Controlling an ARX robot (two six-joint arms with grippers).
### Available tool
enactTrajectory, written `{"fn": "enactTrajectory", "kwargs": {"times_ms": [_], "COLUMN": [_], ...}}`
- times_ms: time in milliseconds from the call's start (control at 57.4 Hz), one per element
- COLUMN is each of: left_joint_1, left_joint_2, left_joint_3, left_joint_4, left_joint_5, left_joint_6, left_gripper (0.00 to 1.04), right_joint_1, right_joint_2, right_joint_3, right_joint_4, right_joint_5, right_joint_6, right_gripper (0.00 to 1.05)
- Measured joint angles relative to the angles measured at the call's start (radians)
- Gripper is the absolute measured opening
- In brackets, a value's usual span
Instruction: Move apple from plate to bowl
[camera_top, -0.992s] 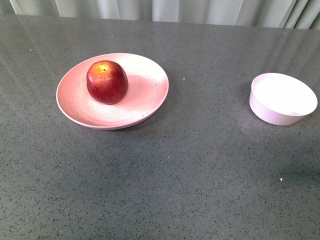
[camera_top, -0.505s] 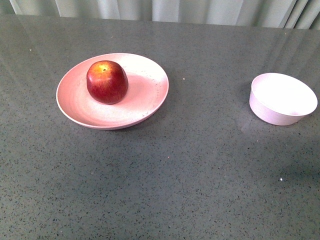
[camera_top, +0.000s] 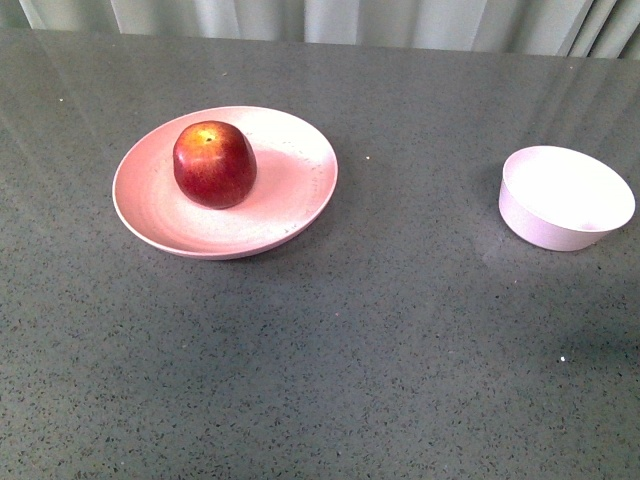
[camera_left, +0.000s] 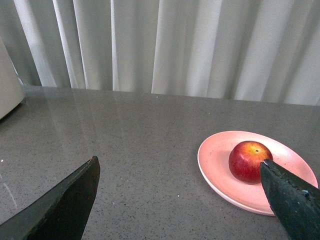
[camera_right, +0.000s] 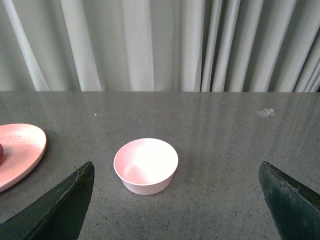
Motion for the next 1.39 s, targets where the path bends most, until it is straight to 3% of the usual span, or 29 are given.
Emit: {"fn": "enactTrajectory", "kwargs": {"times_ms": [87,192,575,888,1219,1393], "left_joint_1": [0.000,0.000,0.000,0.000,0.000,0.000], "left_joint_2": [0.000,0.000,0.000,0.000,0.000,0.000], "left_joint_3": [0.000,0.000,0.000,0.000,0.000,0.000], "left_joint_4": [0.000,0.000,0.000,0.000,0.000,0.000], "left_joint_5": [0.000,0.000,0.000,0.000,0.000,0.000], "left_joint_6": [0.000,0.000,0.000,0.000,0.000,0.000], "left_gripper": [0.96,0.96,0.96,0.96,0.96,0.96], "right_joint_1": [-0.067,-0.079,-0.121,-0.113,-0.045,-0.032], "right_joint_2": [0.204,0.458,1.324,1.717,1.889,1.918], "right_joint_3": [0.119,0.188,0.402,0.636,0.788,0.822], "right_joint_4": [-0.267,-0.225,0.405,0.410,0.379,0.333], "right_joint_5": [-0.242,-0.300,-0.137,-0.102,-0.061,-0.026], "right_joint_6": [0.008,-0.002,-0.169,-0.085,0.002,0.038], "right_gripper": [0.96,0.96,0.96,0.96,0.96,0.74]}}
